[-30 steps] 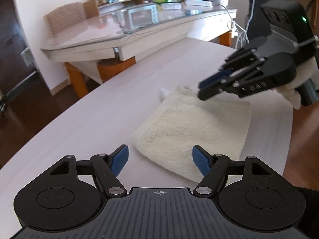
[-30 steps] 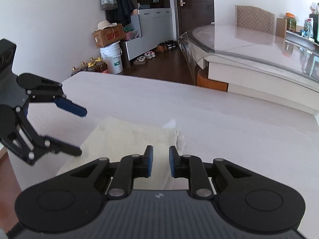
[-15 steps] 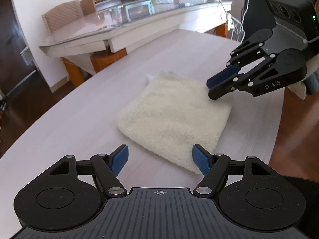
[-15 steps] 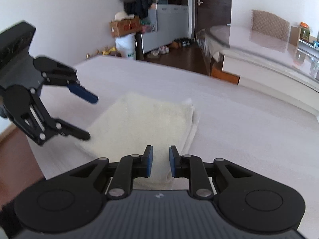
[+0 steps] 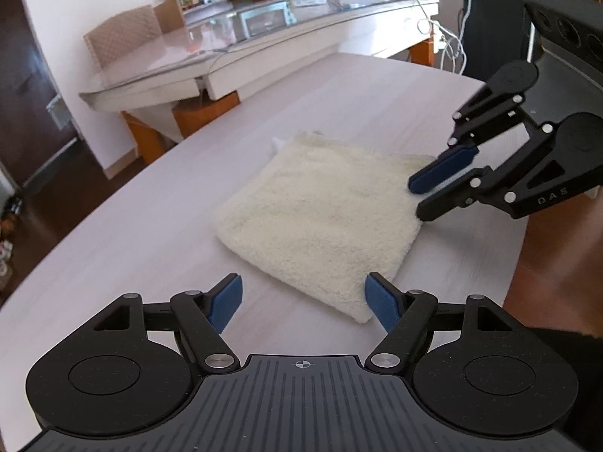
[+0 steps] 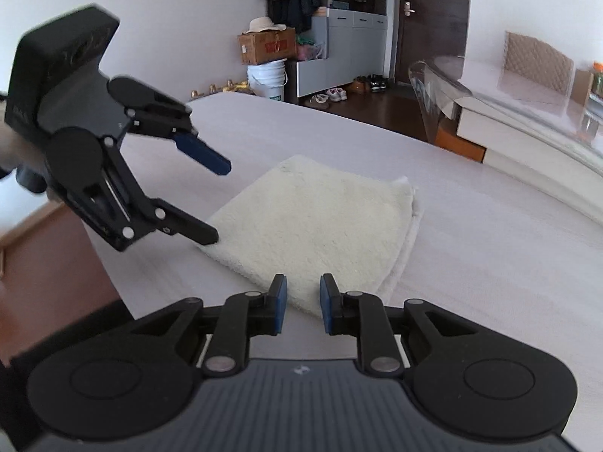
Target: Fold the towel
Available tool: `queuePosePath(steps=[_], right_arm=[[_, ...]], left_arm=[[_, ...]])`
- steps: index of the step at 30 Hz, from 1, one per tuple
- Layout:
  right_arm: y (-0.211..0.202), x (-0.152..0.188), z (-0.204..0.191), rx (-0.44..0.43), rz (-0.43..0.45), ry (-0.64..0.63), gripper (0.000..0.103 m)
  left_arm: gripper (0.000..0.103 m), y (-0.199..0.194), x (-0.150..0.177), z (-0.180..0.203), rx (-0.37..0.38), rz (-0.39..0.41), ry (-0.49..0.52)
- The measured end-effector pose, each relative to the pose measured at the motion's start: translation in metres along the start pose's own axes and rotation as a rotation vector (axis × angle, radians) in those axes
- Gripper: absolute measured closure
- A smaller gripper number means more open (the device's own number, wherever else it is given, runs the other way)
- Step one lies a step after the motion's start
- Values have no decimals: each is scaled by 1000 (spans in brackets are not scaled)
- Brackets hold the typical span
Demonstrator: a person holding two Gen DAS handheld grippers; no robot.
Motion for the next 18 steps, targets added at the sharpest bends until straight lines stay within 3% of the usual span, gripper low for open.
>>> queuePosePath(steps=[10,18], right_arm=[[6,-5,-8,20,18,62,80],[-5,-5,-2,-25,50,155,79]], left_arm=[[21,5,-1,-18,-34,-12,-18],[20,2,-3,-14,-63,-10,-50]])
Point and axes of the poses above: each gripper's, at about its wrist camera, not at the fingertips, and y roughly the way its jaws point, z to its right, x to its underside, the point moved 5 cm from there along y, roughly the way its jaws point, and after that the axes turned 8 degrees about -z, right-handed, at the moved point
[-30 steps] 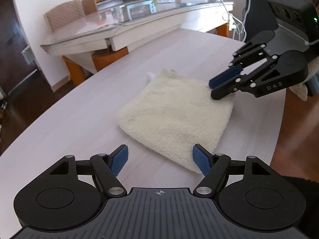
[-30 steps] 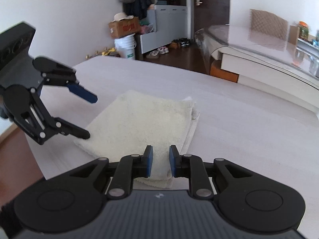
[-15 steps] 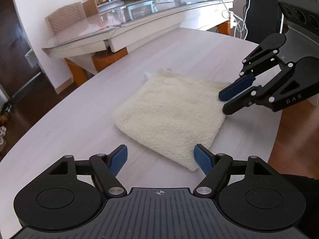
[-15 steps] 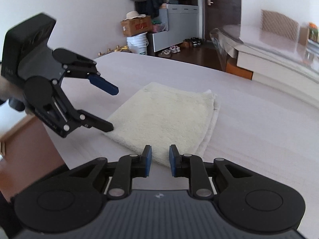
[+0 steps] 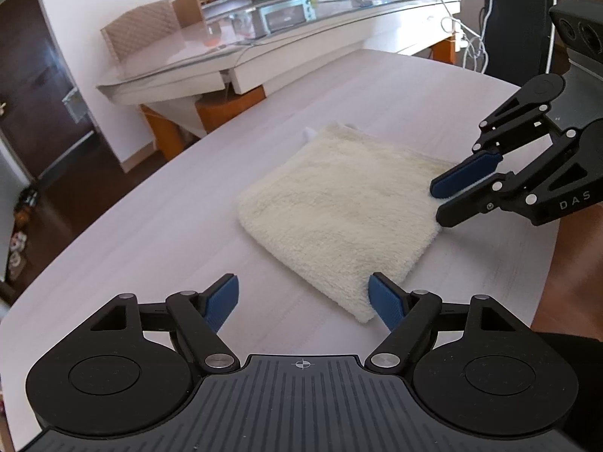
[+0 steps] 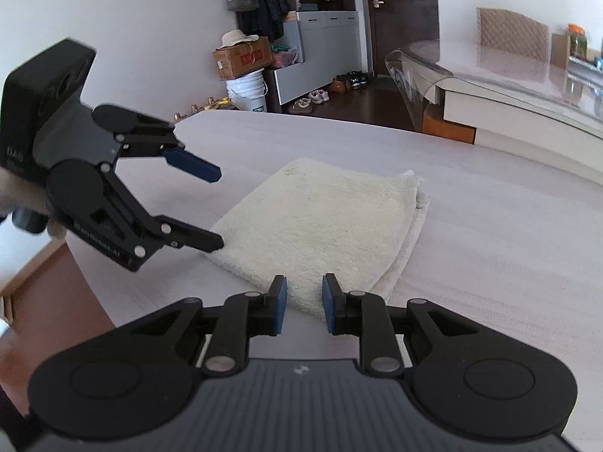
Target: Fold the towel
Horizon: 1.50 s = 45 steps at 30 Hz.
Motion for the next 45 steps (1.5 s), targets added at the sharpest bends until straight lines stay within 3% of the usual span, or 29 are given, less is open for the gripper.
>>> queuePosePath(steps=[2,4,9,11,16,25,34,41,45], right_arm=[[-9,-2,5,-11,29,57,65],[-14,-2,7,18,42,78,57],[-29,8,8,75,52,105,49],[-37,15,5,99,58,118,34],[-50,32,1,139,85,167,14],[-64,48,3,191,97,230,7],[-70,48,-6,195,114,222,6],[-68,47,-9,190,119,223,6],[-70,46,-12,192,120,215,6]], left_arm=[[9,-4,1,-1,-5,20,-55],[9,-11,4,-1,-9,46,-112],[3,-24,10,-1,-4,94,-233],[0,-31,14,3,-11,108,-272],[0,-36,18,17,-36,111,-330],[0,-42,29,40,-54,121,-372],[0,-54,35,42,-45,131,-488],[0,-64,38,47,-82,218,-479],[0,-67,38,42,-83,229,-519]])
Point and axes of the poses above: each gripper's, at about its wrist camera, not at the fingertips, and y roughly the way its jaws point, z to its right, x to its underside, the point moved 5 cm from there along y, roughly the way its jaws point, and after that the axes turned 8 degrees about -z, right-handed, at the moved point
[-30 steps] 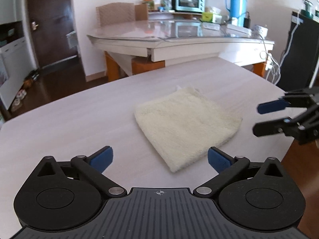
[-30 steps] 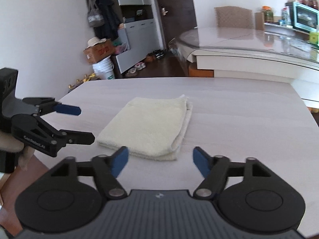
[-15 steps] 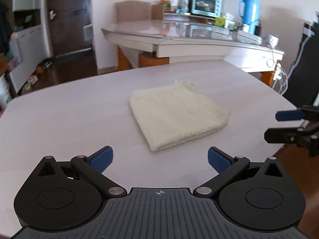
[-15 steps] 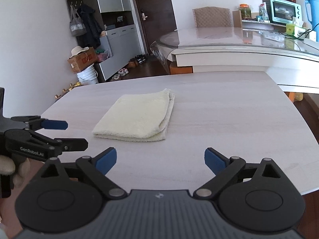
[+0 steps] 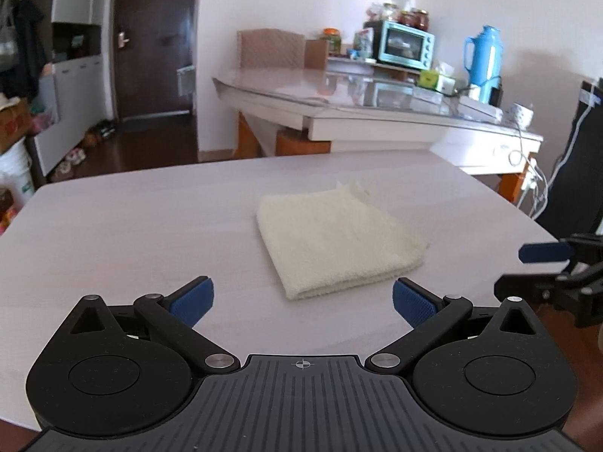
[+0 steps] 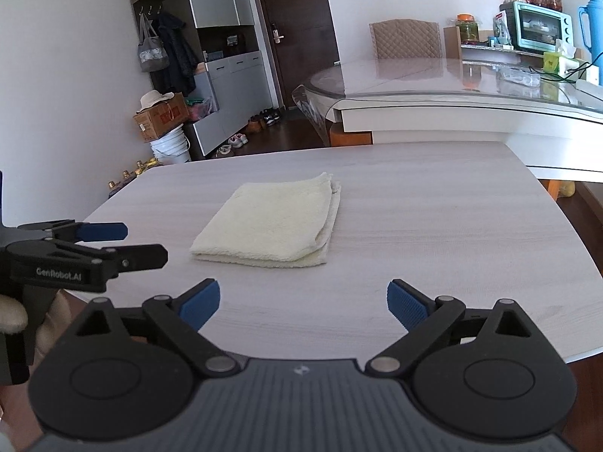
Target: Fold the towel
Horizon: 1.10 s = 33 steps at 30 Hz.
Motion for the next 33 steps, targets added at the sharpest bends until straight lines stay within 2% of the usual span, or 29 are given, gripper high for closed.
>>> queuePosePath(steps=[5,13,17,20,25,33], right_arm=[[-2,-1,-1,6,1,-8,6],[3,-6,-8,30,-5,-28,6],[7,-6,-10,43,-25,-31,6],[8,-6,-10,49,-30,-27,6],[7,-6,-9,41,-30,-15,6],[3,-4,-10,46,-23,10,6]], left_arm=[[0,-3,-2,-4,-28,16,-13],[0,7,-3,-11,-76,-28,-33],[0,12,-1,-8,-88,-86,4],[0,12,1,-4,-105,-97,26],[0,12,5,-2,-84,-93,-11],[0,13,11,7,-94,-103,23]])
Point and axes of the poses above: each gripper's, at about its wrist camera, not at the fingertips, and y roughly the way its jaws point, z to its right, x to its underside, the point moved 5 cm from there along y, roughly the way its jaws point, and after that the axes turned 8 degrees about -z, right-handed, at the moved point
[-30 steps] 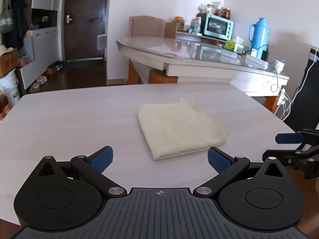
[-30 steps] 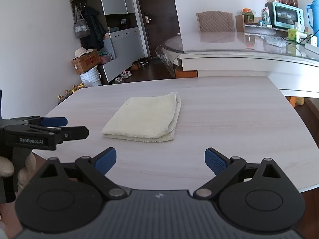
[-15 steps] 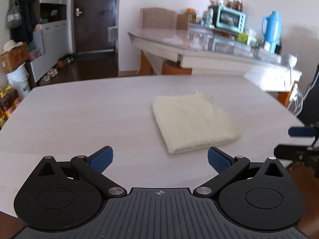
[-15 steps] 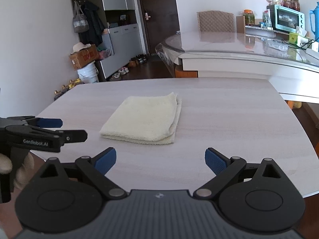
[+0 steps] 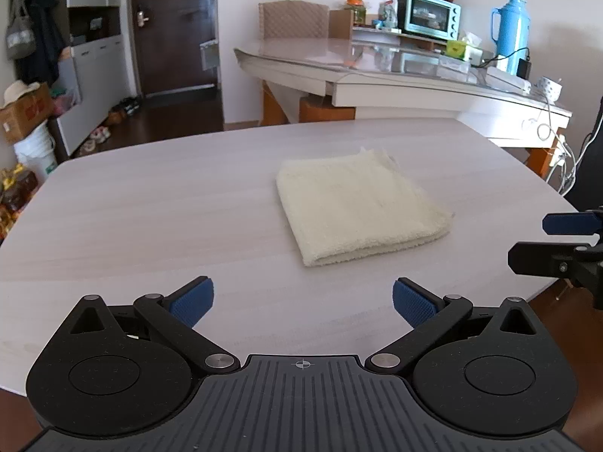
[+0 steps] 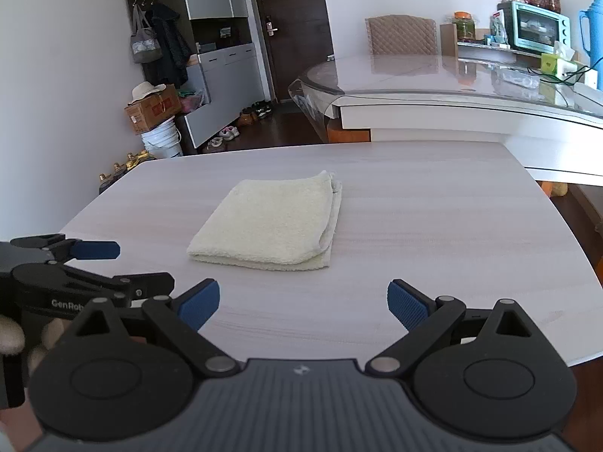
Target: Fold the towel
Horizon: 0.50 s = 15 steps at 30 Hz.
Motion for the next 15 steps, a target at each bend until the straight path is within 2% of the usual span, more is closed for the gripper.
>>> queuePosePath(steps=[15], right_arm=[[5,0,-7,-2,-19,-14,6]], left_arm=[[0,2,-4,1,8,-7,24]])
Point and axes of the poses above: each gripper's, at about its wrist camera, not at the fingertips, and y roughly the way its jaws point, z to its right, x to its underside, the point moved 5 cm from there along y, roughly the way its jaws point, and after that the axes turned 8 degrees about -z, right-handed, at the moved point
